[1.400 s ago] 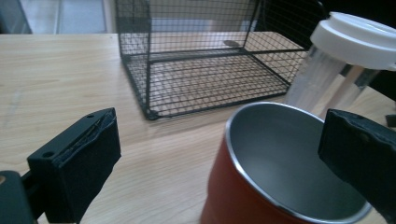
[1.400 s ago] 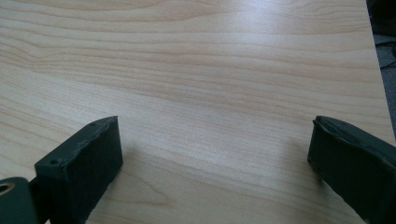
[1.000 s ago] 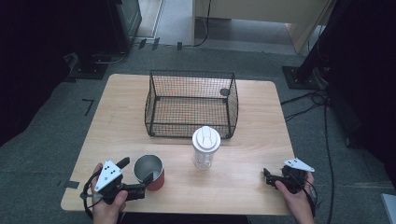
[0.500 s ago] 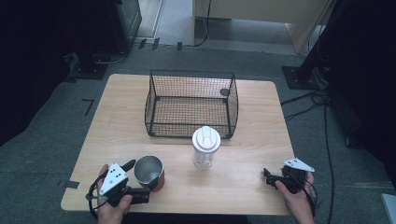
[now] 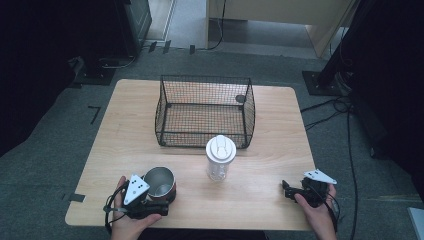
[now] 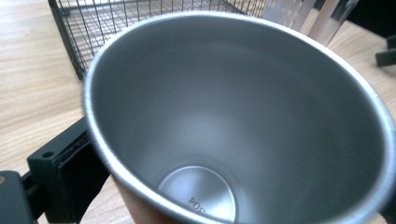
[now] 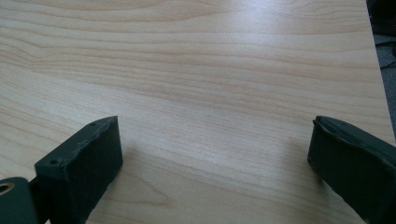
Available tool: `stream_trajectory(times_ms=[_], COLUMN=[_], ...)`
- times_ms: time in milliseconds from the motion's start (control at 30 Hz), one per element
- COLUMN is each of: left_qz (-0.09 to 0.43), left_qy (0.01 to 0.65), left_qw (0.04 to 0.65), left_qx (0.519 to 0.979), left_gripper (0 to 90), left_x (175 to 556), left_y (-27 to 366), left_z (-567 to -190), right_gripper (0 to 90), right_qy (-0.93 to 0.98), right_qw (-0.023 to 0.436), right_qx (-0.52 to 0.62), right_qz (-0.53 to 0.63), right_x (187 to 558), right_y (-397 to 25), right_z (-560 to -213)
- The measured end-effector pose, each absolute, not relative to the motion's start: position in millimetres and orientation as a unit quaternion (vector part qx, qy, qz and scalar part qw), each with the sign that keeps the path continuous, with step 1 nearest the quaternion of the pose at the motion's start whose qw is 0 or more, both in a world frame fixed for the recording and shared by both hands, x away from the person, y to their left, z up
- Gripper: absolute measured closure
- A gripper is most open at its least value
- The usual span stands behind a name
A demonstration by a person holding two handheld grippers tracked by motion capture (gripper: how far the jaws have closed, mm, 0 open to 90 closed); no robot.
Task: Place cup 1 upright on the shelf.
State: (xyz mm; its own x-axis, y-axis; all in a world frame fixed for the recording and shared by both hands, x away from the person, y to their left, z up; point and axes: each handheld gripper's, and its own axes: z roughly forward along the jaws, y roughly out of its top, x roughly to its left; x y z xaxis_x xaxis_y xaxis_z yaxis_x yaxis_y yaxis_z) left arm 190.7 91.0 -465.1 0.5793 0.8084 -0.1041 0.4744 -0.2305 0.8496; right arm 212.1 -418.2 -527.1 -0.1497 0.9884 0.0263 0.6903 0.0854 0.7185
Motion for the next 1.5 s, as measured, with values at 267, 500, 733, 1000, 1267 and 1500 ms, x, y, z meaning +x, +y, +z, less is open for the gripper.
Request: stream_trajectory(times_ms=[267, 500, 733, 1000, 1267, 1500], left_qz=[0.184, 0.182, 0.191, 0.200, 0.213, 0.220], left_qy=[0.409, 0.408, 0.412, 0.418, 0.416, 0.407], left_qw=[0.447, 0.451, 0.462, 0.466, 0.477, 0.488], left_qx=[0.774, 0.773, 0.762, 0.754, 0.744, 0.740], left_gripper=[5.5, 6.9, 7.0, 6.9, 6.9, 7.0], left_x=[199.0, 203.2, 209.3, 220.1, 229.8, 240.1], left_y=[87.1, 89.6, 90.5, 86.2, 80.7, 72.9], left_z=[-462.0, -460.2, -447.3, -433.1, -420.8, -408.4], right_gripper=[2.7, 2.7, 2.7, 2.7, 2.7, 2.7], right_qy=[0.695, 0.695, 0.695, 0.695, 0.695, 0.695], right_qw=[0.245, 0.245, 0.245, 0.245, 0.245, 0.245], right_qx=[0.604, 0.604, 0.604, 0.604, 0.604, 0.604], right_qz=[0.304, 0.304, 0.304, 0.304, 0.304, 0.304], right_x=[212.1, 212.7, 212.7, 212.7, 212.7, 212.7], right_y=[-418.2, -418.3, -418.3, -418.3, -418.3, -418.3], right_z=[-527.1, -527.1, -527.1, -527.1, -527.1, -527.1])
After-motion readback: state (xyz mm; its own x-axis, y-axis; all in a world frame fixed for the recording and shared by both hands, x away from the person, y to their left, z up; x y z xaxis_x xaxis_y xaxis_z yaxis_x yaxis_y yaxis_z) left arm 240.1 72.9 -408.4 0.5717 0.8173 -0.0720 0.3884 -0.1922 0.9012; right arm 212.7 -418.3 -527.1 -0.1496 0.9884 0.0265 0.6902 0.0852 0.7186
